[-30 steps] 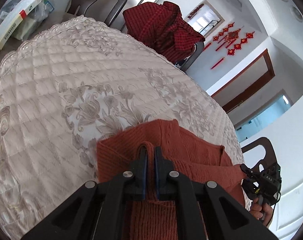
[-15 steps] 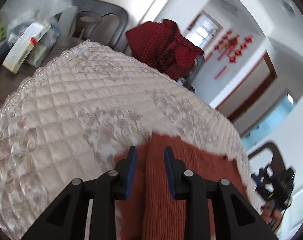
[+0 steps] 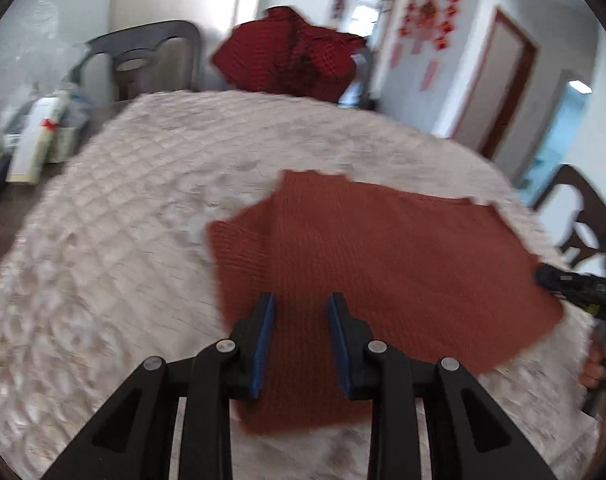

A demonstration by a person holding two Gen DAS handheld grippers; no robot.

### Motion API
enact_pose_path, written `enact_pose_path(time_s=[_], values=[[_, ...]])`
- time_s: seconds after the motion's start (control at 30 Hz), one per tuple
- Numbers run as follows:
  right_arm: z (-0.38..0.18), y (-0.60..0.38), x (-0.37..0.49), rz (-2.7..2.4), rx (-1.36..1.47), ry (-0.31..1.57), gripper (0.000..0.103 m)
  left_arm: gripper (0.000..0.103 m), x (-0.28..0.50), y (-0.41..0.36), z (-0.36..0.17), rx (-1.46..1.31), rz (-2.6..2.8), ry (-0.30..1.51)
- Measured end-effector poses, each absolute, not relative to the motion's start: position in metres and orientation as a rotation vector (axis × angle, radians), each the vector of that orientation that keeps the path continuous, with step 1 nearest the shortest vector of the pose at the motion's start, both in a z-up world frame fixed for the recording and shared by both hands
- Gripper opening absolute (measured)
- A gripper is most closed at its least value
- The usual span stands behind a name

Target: Fold small clothes

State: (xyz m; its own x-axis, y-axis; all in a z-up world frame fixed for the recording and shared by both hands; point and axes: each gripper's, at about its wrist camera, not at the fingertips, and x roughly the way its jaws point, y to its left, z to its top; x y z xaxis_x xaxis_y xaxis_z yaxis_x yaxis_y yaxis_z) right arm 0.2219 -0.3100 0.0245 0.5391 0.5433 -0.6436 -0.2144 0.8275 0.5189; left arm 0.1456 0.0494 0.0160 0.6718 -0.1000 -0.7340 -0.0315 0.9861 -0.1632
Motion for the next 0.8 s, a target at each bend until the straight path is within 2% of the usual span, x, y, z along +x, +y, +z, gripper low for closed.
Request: enact_pose_path(time_s=[0.1, 0.37, 0.47, 0.5, 0.57, 0.8], values=[[0.034, -0.311, 0.214, 0.407, 0.380, 0.868, 0.029, 0.030, 0.140, 0.055, 0.017, -0.207, -0.036, 0.844], [0.036, -0.320, 0.161, 0.441, 0.378, 0.853, 0.029, 0.031, 0.097, 0.046, 0.026, -0.097, 0.048, 0.838], [0.032, -0.318, 0.146, 0.441, 0.369, 0.870, 0.030, 0.046, 0.085, 0.045, 0.025, -0.090, 0.071, 0.847], [0.029, -0.318, 0.143, 0.437, 0.371, 0.878, 0.032, 0.048, 0.083, 0.046, 0.023, -0.100, 0.071, 0.854], [0.021, -0.320, 0.137, 0.426, 0.392, 0.907, 0.047, 0.048, 0.080, 0.049, 0.018, -0.123, 0.061, 0.873], [0.013, -0.331, 0.136, 0.435, 0.494, 0.910, 0.047, 0.049, 0.079, 0.047, 0.010, -0.149, 0.049, 0.900]])
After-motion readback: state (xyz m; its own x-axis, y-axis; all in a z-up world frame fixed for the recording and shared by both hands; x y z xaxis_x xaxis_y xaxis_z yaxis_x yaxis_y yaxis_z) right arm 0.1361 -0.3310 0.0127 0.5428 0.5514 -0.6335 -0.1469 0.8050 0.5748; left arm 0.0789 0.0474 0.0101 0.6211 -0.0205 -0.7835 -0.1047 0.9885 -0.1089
